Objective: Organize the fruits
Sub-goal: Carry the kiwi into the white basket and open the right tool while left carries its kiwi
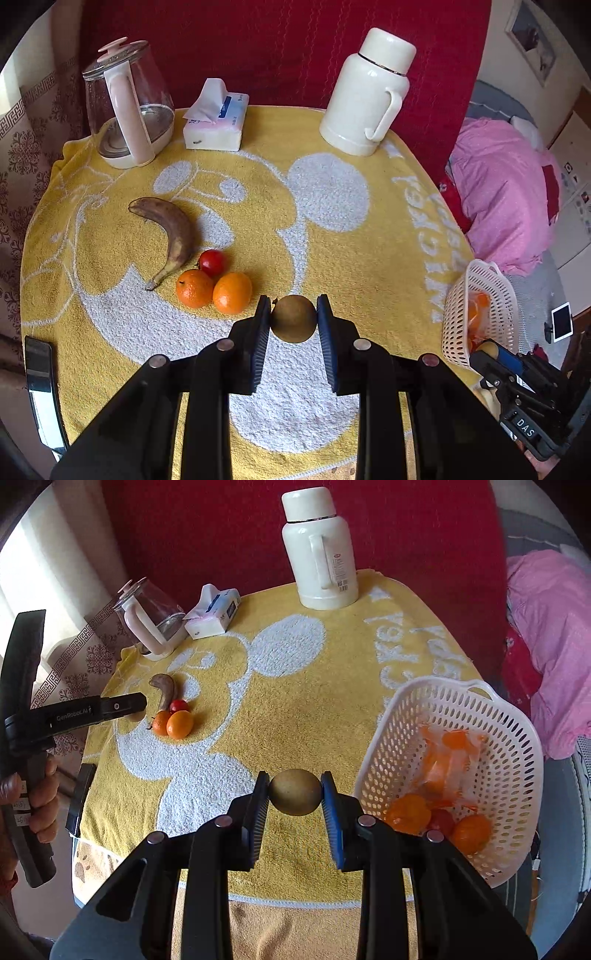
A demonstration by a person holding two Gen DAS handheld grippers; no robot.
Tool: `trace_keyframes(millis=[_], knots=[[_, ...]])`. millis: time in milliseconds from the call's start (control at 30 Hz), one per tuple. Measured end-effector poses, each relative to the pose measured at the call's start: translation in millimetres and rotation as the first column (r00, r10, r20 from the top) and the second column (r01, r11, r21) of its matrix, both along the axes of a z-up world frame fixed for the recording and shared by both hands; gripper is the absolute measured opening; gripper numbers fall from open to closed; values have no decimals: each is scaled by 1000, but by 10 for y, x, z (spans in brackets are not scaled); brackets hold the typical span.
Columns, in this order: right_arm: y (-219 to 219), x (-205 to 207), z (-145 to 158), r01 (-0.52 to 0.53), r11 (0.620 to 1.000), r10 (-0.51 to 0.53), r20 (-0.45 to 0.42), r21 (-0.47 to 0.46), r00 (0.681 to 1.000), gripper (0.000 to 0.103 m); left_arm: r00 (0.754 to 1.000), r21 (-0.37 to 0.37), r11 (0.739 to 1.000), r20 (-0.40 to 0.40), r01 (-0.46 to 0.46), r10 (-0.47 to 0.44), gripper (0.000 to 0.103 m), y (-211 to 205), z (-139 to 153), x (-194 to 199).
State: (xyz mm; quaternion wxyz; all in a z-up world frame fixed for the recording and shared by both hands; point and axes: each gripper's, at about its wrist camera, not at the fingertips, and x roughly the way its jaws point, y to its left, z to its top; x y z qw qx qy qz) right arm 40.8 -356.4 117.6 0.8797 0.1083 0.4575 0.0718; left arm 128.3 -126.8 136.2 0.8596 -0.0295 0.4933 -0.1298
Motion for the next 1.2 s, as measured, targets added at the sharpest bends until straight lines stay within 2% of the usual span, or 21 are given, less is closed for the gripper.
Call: trace_keyframes(millis=[533, 867, 1200], knots=[[-1089, -270, -116, 134, 990, -135, -19, -31, 991, 29, 997, -6, 997, 22, 78, -78, 26, -940, 81, -316], [-1323, -283, -244, 154, 988, -154, -30, -9, 988, 29, 993, 8, 993, 22, 119, -119, 26, -1333, 96, -463], [-1495, -360, -178, 171, 985, -171, -2, -5, 985, 30, 987, 14, 988, 34, 156, -157, 26, -1588, 133, -524]])
